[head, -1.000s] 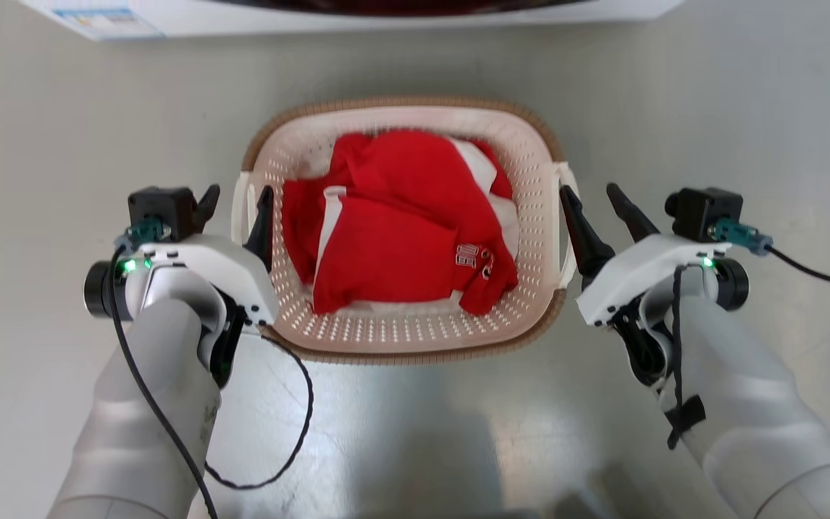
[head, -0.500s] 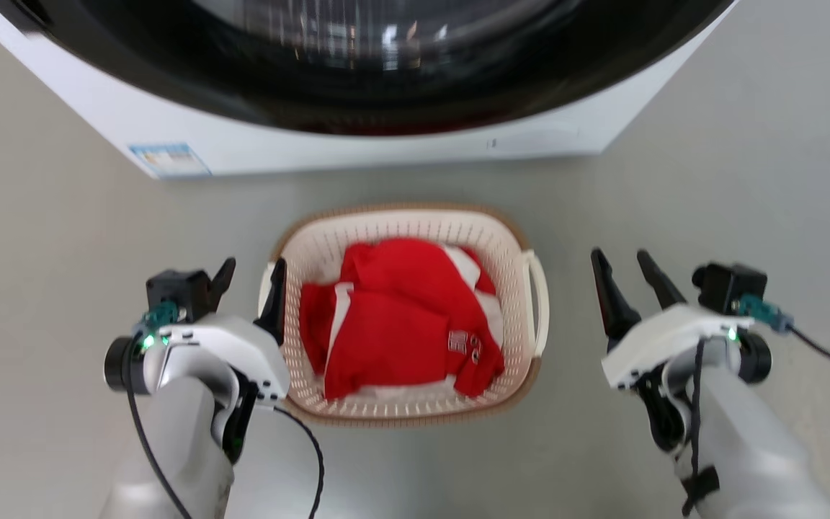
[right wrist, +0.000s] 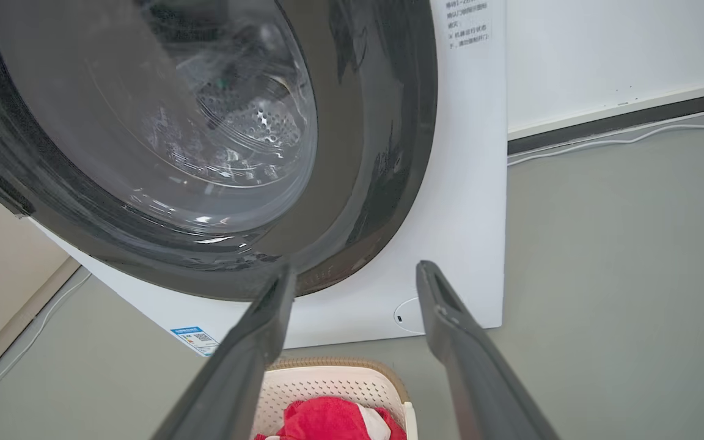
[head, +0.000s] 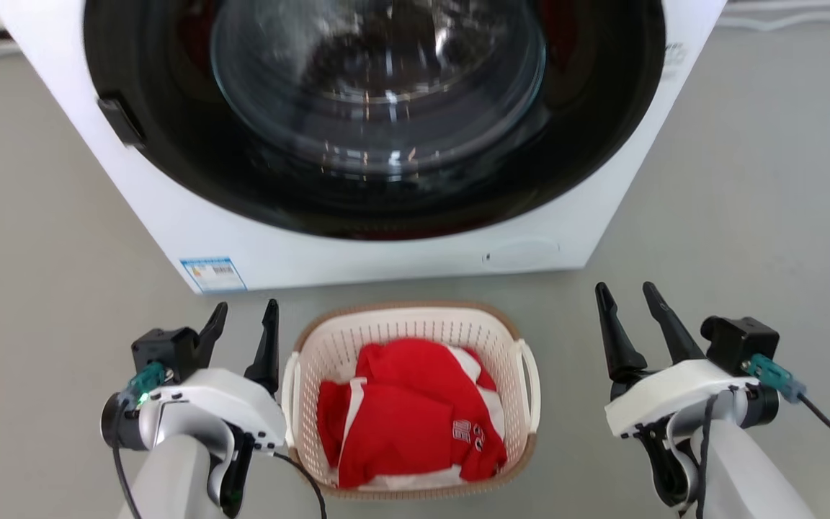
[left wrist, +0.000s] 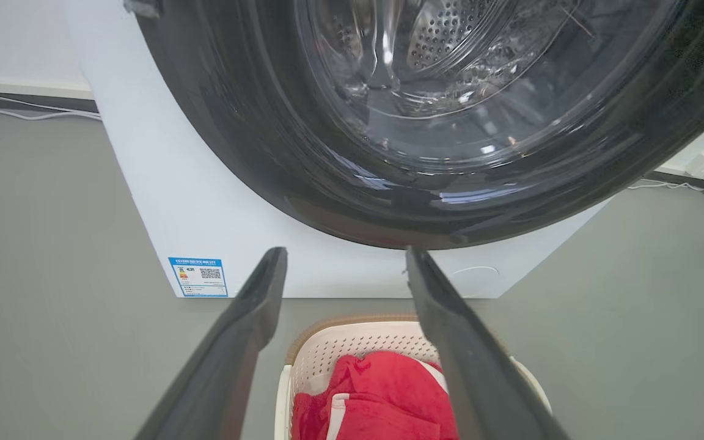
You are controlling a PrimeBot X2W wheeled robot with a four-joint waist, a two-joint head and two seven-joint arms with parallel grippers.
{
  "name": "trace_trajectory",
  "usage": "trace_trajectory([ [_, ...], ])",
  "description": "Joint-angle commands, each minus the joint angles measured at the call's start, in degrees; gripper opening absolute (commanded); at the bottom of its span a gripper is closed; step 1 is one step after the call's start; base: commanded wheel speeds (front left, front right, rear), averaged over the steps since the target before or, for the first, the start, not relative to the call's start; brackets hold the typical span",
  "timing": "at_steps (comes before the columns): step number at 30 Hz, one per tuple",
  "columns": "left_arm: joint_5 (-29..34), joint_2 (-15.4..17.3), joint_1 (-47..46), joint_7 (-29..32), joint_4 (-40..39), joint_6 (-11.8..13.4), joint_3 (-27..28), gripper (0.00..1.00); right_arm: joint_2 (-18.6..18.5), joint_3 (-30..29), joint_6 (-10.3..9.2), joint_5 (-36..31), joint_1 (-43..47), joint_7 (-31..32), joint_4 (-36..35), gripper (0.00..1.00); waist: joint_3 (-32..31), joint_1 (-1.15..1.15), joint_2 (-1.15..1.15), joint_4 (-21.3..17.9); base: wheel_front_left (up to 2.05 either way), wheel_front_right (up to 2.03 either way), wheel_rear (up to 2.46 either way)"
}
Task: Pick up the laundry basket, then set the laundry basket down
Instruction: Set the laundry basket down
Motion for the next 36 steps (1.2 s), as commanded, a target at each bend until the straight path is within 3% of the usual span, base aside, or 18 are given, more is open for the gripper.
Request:
trace_trajectory([
  [1,0.28,1.06,0.92,-0.36,-2.86,-0.3,2.14,1.0,0.65,0.81,0.26,-0.74,1.08,-0.29,-3.03,1.0,-2.61,0.0,0.0,0.38,0.0,0.0,0.0],
  [20,-5.57,0.66,11.22,-0.36,-18.7,-0.33,-0.73,1.0,1.04,-2.42,0.26,-4.62,9.05,-0.29,-14.3,1.0,-10.01,0.0,0.0,1.16,0.0,0.0,0.0],
  [36,-1.57,0.62,14.78,-0.36,-22.54,-0.34,0.31,1.0,1.21,-4.52,0.26,-6.37,11.68,-0.29,-17.31,1.0,-11.22,0.0,0.0,1.13,0.0,0.0,0.0],
])
